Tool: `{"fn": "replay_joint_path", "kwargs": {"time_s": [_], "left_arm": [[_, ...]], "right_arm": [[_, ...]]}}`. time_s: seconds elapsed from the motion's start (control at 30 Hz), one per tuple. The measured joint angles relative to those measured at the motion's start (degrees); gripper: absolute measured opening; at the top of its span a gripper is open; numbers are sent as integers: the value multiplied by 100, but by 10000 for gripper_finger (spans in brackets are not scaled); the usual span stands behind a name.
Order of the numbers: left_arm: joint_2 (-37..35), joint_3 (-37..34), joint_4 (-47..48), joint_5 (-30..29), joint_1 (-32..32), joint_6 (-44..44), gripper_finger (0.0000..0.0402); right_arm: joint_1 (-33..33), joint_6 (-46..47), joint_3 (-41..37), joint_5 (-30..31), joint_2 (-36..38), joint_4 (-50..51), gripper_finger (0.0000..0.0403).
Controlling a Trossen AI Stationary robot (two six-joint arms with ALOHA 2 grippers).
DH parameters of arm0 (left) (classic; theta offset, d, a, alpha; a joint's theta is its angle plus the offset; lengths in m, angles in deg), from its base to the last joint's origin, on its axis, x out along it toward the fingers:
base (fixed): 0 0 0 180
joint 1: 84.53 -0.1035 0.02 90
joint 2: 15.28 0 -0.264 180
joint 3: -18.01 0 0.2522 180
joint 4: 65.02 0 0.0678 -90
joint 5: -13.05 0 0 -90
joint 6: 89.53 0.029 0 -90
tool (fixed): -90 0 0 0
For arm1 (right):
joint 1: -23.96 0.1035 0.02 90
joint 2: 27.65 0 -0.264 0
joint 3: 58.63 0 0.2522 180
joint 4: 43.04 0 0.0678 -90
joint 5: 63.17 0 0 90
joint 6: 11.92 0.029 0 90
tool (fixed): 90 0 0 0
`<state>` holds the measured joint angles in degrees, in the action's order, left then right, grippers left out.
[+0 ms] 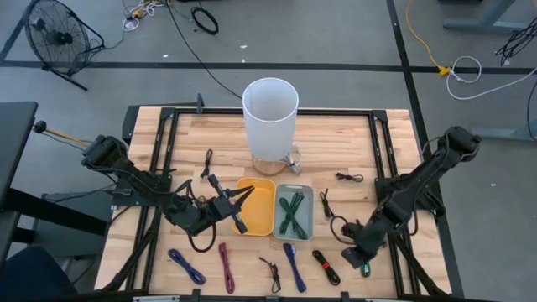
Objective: Pick & Place USB Port
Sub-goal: Put the green and black charger cable into the gray bin
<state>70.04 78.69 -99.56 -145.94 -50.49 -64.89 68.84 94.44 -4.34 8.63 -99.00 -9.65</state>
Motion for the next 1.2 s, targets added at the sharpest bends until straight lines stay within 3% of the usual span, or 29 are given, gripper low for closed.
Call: {"fn": "replay_joint_path", "kwargs": {"time_s": [0.27,0.43,0.53,0.9,1.2], "left_arm": [[0,-1,23,-2,60,-2,25],[0,-1,19,-2,98,-2,25],[0,-1,17,-2,98,-2,25],[0,-1,10,-1,125,-4,25],[0,-1,15,-15,125,-4,25]], "right_arm": [[226,-207,-7,273,-72,1311,6],[263,-183,-7,453,-92,1504,10],[263,-115,-7,742,-113,1842,35],[337,-32,-210,577,-496,1897,164],[341,-56,-210,573,-1006,1750,203]]}}
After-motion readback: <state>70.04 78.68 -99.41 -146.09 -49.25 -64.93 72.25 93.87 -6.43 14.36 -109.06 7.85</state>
